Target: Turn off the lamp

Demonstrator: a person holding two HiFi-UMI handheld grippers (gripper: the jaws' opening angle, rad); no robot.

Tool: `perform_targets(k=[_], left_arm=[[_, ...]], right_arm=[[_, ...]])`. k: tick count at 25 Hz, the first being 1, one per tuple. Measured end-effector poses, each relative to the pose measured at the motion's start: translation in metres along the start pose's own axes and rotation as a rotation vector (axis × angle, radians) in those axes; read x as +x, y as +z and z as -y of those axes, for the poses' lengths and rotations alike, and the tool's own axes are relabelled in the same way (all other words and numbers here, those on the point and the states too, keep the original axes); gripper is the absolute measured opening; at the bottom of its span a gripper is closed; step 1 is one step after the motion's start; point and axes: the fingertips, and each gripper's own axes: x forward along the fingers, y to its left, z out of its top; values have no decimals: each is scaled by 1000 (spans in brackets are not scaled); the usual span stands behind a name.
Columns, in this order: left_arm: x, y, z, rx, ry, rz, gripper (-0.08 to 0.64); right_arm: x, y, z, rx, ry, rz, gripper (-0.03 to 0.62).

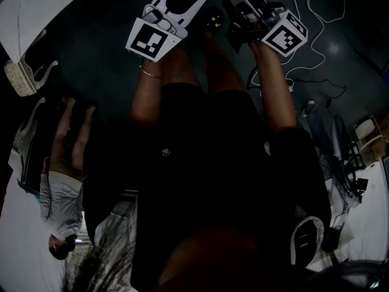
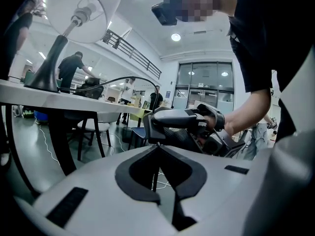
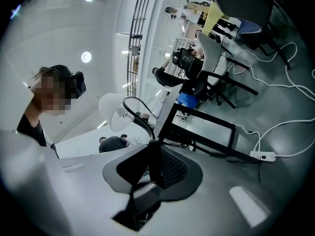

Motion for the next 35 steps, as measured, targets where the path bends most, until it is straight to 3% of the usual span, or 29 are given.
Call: perform_targets(k=[13,20,35], left_arm=[[6,-6,-1,-26,40,-23,17],[-3,-7,-8,-43,24,-24,17],[-23,0,-13,-61,18,22,9]], right_arm=[[-3,-2,5,-61,-55,-17,69],[5,-5,10,-85,-86,-19,69],[1,-20,36,-203,-227,-68,69]])
